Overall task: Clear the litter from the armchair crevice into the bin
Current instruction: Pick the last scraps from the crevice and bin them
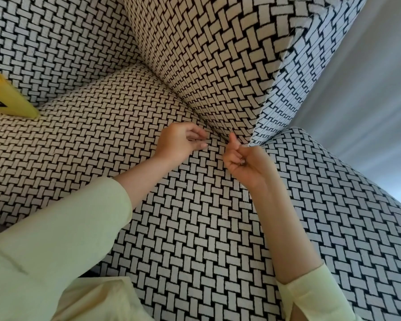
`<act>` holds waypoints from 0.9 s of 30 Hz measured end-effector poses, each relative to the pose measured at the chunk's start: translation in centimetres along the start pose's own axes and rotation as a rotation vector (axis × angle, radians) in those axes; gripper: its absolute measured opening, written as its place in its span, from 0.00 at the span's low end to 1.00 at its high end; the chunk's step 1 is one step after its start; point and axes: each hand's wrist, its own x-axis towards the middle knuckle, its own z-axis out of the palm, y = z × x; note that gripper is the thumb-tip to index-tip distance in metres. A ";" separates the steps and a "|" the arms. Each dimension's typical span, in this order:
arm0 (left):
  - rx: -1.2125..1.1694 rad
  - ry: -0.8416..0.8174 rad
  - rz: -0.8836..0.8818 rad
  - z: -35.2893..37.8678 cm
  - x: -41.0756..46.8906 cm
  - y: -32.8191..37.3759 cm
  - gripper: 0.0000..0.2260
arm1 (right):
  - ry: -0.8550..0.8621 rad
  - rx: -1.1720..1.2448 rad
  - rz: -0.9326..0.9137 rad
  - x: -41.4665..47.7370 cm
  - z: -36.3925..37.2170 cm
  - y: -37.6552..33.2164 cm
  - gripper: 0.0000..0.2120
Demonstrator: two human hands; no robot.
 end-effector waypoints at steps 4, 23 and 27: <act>0.034 -0.010 0.041 0.4 -0.3 -0.1 0.10 | -0.007 -0.278 -0.092 0.3 -0.4 -0.1 0.16; 0.111 0.089 0.040 3.1 0.3 1.8 0.09 | 0.012 -0.315 -0.158 0.8 -0.7 0.0 0.15; 0.131 0.091 0.041 3.5 0.0 1.8 0.09 | -0.002 -0.342 -0.128 0.7 -0.8 -0.4 0.15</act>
